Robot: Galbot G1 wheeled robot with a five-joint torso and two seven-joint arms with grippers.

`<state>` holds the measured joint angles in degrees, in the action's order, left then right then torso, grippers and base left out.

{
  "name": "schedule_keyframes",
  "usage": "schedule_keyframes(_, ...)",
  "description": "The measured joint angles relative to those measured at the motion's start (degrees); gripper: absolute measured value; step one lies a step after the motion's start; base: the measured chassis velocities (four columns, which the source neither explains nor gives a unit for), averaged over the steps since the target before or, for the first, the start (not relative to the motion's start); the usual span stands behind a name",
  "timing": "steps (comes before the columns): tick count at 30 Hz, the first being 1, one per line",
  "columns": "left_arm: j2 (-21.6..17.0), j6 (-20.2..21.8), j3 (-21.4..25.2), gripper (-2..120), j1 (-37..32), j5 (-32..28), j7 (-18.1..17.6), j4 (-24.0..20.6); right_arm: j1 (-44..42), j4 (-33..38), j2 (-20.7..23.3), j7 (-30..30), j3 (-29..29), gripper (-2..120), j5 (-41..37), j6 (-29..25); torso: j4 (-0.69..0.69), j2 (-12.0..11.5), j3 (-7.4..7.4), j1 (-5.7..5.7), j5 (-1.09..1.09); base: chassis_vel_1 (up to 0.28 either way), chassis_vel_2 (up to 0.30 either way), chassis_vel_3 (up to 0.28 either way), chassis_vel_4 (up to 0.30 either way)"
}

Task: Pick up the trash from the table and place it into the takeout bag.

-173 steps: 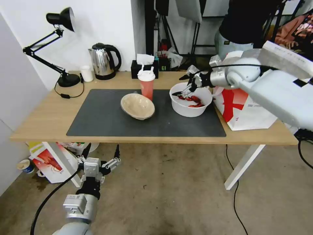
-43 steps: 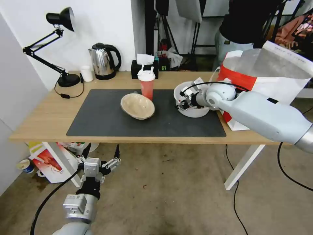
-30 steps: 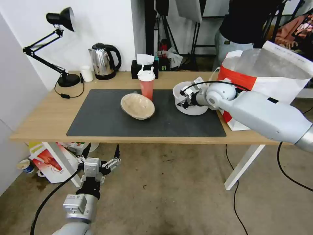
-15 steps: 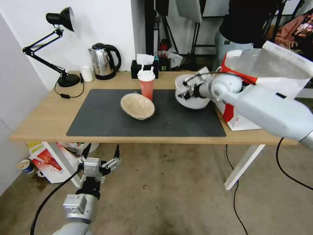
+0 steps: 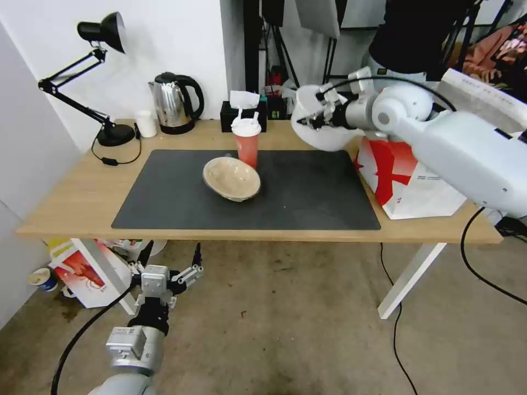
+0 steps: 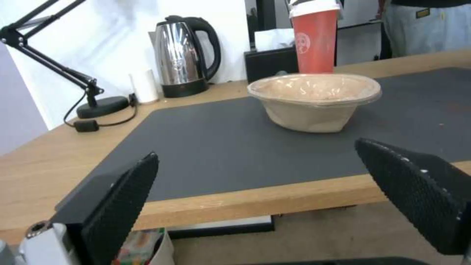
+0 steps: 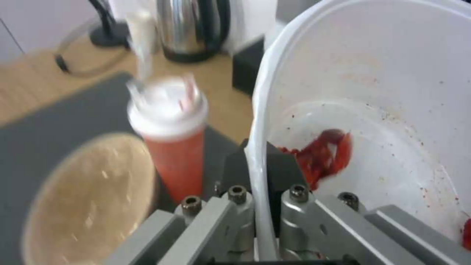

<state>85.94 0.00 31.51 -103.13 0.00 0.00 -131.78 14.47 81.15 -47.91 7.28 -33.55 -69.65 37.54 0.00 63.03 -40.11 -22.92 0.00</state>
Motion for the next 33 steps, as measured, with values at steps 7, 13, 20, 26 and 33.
schedule_keyframes(7, 0.0, 0.0, 0.0, 100, 0.0, 0.0, 0.0, 0.0, 3.05, -0.3, -1.08, 0.06, 1.41, 0, -3.28, -0.31, 0.01, 0.0, 0.0, 0.0, -0.01, 0.0, 0.0, 0.0, 0.0)
schedule_keyframes(13, 0.0, 0.0, 0.0, 100, 0.0, 0.0, 0.0, 0.0, 5.19, -1.02, -1.76, 0.16, 1.42, 0, -4.25, -0.38, 0.0, 0.0, 0.0, 0.0, 0.0, 0.0, 0.0, 0.0, 0.0)
schedule_keyframes(20, 0.0, 0.0, 0.0, 100, 0.0, 0.0, 0.0, 0.0, 7.84, -1.95, -2.24, 0.51, -0.12, 0, -5.25, -0.38, -0.01, 0.0, 0.0, 0.0, 0.0, 0.0, 0.0, 0.0, 0.0)
schedule_keyframes(26, 0.0, 0.0, 0.0, 100, 0.0, 0.0, 0.0, 0.0, 9.74, -2.79, -3.11, 0.63, -0.98, 0, -6.01, -0.38, 0.0, 0.0, 0.0, 0.0, 0.0, 0.0, 0.0, 0.0, 0.0)
schedule_keyframes(33, 0.0, 0.0, 0.0, 100, 0.0, 0.0, 0.0, 0.0, 12.44, -4.19, -4.84, 0.64, -2.41, 0, -7.01, -0.36, 0.01, 0.0, 0.0, 0.0, -0.01, 0.0, 0.0, 0.0, 0.0)
